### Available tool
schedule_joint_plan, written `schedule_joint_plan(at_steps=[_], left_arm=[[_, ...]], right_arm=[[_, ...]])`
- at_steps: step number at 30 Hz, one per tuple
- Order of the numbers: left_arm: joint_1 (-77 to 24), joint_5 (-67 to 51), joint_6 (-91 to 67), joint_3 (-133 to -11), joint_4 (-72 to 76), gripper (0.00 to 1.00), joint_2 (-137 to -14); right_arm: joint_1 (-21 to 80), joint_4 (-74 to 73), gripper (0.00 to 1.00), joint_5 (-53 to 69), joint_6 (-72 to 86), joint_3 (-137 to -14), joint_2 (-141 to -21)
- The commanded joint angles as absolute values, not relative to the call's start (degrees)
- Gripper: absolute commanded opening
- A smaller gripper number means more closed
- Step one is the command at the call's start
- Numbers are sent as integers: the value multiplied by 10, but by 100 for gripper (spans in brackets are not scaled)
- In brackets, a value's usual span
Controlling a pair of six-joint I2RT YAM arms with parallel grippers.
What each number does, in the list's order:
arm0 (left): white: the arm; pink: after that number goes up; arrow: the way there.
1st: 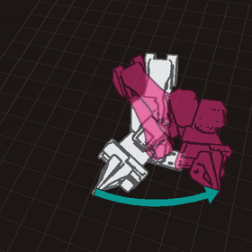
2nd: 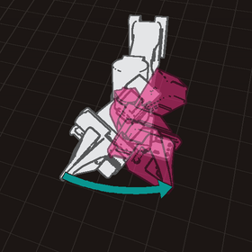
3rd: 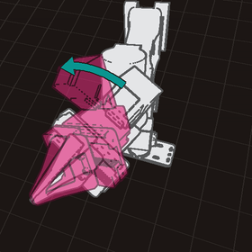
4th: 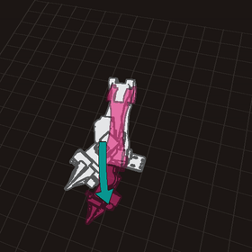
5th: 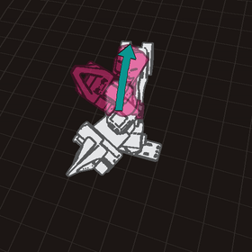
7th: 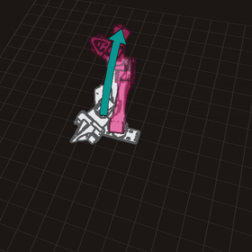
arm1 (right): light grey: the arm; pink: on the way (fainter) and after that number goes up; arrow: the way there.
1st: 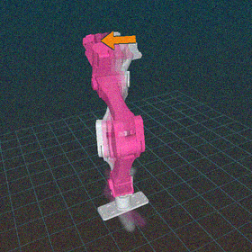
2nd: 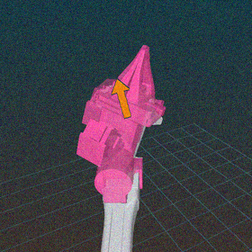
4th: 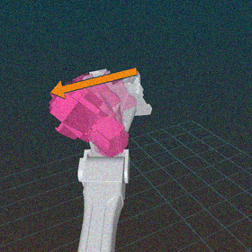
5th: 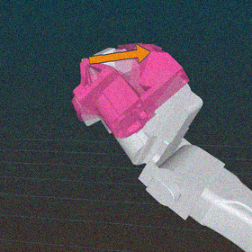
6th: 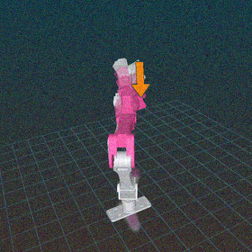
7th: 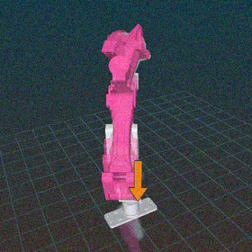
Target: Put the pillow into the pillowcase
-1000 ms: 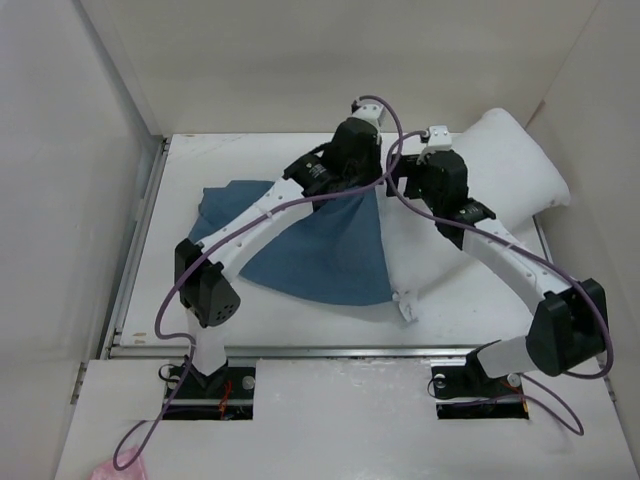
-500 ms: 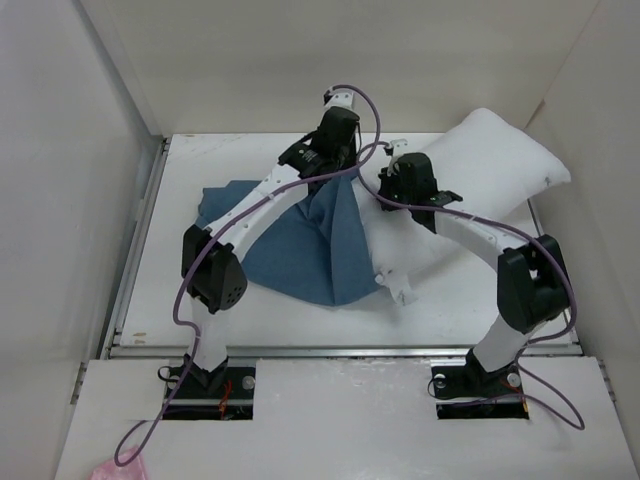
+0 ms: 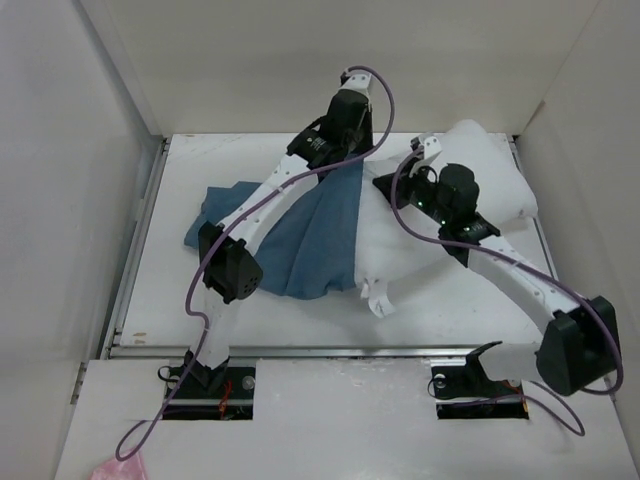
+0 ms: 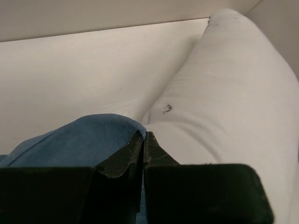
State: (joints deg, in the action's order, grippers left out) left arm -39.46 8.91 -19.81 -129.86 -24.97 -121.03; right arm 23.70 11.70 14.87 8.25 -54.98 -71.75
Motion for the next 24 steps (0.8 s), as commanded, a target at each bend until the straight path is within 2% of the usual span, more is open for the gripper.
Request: schedule_joint_plan(at_steps=[1, 6, 9, 11, 14, 15, 16, 17, 18, 19, 22, 24], left_arm=[[-418, 40, -186, -1342, -215, 0, -1194], [-478, -3, -171, -1300, -215, 0, -1154], [-497, -31, -178, -1213, -180, 0, -1122], [-497, -36, -186, -1213, -192, 0, -1139], [-497, -30, -197, -1213, -242, 6, -1152], [-497, -25, -203, -1195, -248, 12, -1152], [-497, 1, -203, -1182, -248, 25, -1144], [-497, 20, -203, -1169, -248, 61, -1135], [-497, 41, -203, -1157, -248, 81, -1112], [-497, 86, -203, -1135, -248, 100, -1099], [-484, 142, -216, -1098, -255, 100, -1039], [-475, 183, -224, -1076, -250, 100, -1008]], right_arm=[[243, 259, 0, 218, 120, -541, -799], [243, 469, 0, 136, 227, -556, -918], [221, 638, 0, 155, 340, -550, -990], [221, 673, 0, 147, 366, -543, -1014], [215, 635, 0, 142, 366, -569, -1037], [215, 623, 6, 150, 366, -575, -1037], [210, 585, 13, 150, 366, -575, -1037], [210, 558, 21, 157, 366, -581, -1027], [204, 525, 30, 157, 356, -581, -1018], [204, 451, 44, 143, 339, -581, -991], [204, 336, 55, 83, 309, -576, -920], [204, 256, 57, 49, 289, -564, -882]])
